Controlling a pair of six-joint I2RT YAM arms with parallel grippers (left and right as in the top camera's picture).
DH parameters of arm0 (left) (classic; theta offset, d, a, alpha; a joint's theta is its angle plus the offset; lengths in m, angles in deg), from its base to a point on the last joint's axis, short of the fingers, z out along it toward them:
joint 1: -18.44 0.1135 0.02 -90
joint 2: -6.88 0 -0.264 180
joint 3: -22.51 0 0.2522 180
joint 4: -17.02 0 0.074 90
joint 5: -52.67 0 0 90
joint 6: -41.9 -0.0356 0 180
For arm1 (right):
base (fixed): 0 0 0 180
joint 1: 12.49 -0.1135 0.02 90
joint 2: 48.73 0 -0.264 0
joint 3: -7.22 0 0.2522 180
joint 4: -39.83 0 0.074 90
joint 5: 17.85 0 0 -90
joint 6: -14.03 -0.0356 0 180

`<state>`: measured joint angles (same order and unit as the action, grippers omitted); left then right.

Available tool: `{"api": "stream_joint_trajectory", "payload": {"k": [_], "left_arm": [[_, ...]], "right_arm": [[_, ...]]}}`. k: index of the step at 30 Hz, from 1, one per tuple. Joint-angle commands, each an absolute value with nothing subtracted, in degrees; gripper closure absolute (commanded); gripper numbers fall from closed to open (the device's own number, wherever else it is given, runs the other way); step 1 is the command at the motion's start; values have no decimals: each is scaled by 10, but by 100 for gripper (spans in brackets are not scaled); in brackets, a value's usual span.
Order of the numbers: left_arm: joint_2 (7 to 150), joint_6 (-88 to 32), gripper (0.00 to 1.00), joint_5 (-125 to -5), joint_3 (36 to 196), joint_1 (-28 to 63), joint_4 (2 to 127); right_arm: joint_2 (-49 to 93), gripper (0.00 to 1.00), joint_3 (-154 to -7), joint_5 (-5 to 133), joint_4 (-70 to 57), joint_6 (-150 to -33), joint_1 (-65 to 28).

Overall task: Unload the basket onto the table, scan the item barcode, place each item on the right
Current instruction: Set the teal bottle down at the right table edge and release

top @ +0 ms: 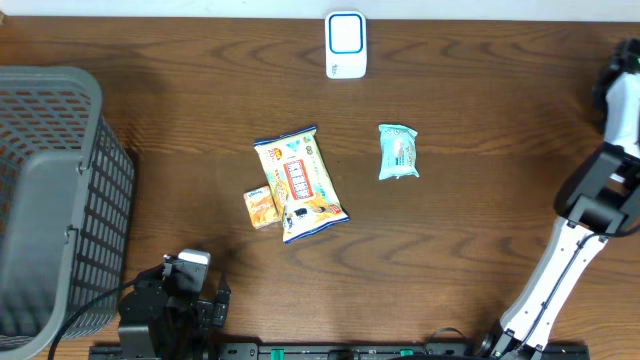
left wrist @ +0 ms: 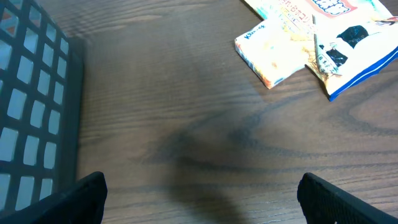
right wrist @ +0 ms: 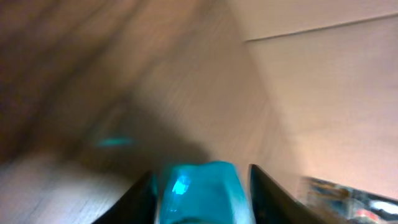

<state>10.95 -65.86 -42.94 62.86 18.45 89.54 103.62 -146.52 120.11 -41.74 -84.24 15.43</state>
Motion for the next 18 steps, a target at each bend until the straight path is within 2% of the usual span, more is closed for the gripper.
{"api": "stream_joint_trajectory", "payload": {"k": [1,2,7,14,18], "left_arm": [[109,-651,2,-427,627,188,896],[109,-651,2,-427,627,188,897],[109,-651,2,-427,627,188,896],[109,-651,2,-427,627,188,896],[109,-651,2,-427,627,188,896]], "right_arm": [[1051,31,-1462,1049,-415,-882,161],[1051,21,-1462,1048,-415,-882,163],[1050,2,-1462,1049,-418,-882,165],[1005,1,-1463,999,-419,-893,153],[938,1,-1463,921,-429,-899,137]]}}
